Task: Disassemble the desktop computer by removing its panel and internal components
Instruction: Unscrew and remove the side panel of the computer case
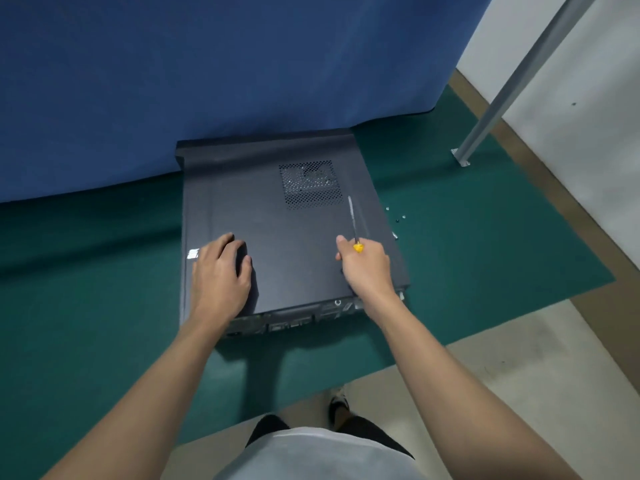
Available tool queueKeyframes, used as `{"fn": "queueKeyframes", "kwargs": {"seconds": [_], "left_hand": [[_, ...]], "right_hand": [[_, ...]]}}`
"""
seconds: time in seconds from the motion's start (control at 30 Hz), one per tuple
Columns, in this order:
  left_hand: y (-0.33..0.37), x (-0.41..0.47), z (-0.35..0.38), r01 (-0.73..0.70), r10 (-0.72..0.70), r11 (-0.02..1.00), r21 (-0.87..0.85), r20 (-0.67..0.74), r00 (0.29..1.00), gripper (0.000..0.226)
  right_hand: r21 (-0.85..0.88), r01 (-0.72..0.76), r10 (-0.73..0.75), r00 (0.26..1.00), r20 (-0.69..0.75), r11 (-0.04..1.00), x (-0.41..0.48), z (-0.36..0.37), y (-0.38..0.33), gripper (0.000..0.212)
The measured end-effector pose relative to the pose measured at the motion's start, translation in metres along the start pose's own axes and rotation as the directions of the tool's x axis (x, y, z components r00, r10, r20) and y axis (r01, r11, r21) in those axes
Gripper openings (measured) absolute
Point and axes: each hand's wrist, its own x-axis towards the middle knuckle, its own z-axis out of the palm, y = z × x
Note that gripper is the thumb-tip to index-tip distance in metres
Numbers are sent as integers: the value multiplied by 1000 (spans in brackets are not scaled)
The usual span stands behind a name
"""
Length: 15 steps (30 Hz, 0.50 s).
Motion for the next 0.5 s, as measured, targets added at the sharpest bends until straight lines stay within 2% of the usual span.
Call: {"fn": "queueKeyframes", "kwargs": {"seconds": [0.2,0.33,0.4,0.5], "left_hand": [[-31,-32,-19,-25,23,998,61,20,1000,38],[-44,-42,-25,-39,33,994,101,53,998,50],[-49,-45,-26,-29,31,999,-15,123,992,63],[-54,-49,-26,-6,49,989,-150,280,959,99]], "right_hand": [[272,-178,206,975,-78,946,-57,47,23,37],[388,-319,394,910,-129,865,-71,73,27,46],[468,-374,475,873,-114,800,-72,80,26,45],[606,-448,581,813,-29,657,-68,83,23,45]]}}
